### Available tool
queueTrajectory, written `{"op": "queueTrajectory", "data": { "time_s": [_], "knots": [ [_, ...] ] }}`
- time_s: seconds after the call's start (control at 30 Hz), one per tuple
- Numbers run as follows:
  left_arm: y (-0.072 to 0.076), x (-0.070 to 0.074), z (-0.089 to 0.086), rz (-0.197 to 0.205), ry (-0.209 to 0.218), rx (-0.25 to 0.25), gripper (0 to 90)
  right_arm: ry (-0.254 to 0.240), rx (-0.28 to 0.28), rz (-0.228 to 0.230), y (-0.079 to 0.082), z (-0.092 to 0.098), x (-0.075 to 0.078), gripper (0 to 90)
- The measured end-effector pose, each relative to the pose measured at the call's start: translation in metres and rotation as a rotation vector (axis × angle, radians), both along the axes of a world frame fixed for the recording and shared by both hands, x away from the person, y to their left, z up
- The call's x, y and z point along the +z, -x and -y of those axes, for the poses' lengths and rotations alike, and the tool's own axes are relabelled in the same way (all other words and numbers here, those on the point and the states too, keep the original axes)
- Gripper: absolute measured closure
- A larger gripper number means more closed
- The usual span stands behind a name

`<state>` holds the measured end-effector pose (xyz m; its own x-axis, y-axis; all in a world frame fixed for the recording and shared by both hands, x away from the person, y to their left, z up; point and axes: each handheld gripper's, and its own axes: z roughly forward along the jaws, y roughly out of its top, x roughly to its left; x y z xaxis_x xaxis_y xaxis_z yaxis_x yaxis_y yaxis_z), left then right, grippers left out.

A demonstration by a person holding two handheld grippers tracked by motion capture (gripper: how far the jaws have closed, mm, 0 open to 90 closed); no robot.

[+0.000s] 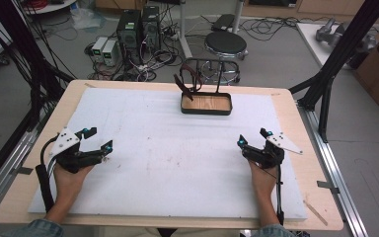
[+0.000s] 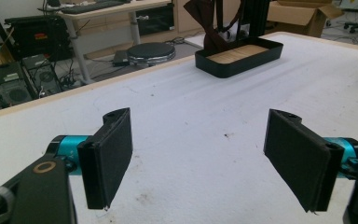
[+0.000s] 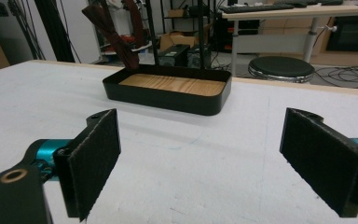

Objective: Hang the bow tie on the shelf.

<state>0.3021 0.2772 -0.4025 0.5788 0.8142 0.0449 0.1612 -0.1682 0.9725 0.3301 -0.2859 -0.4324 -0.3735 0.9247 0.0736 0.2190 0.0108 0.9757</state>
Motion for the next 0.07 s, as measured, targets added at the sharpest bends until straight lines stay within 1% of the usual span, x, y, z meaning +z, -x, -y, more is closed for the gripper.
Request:
{"op": "queueTrajectory", "data": {
  "time_s": [0.07],
  "knots": [
    [-0.0002,-0.0008,-0.0004,-0.001,0.000,0.003,24.1,-0.001,0.001,0.001,0.0000,0.0001,0.0000,11.5]
  ]
}}
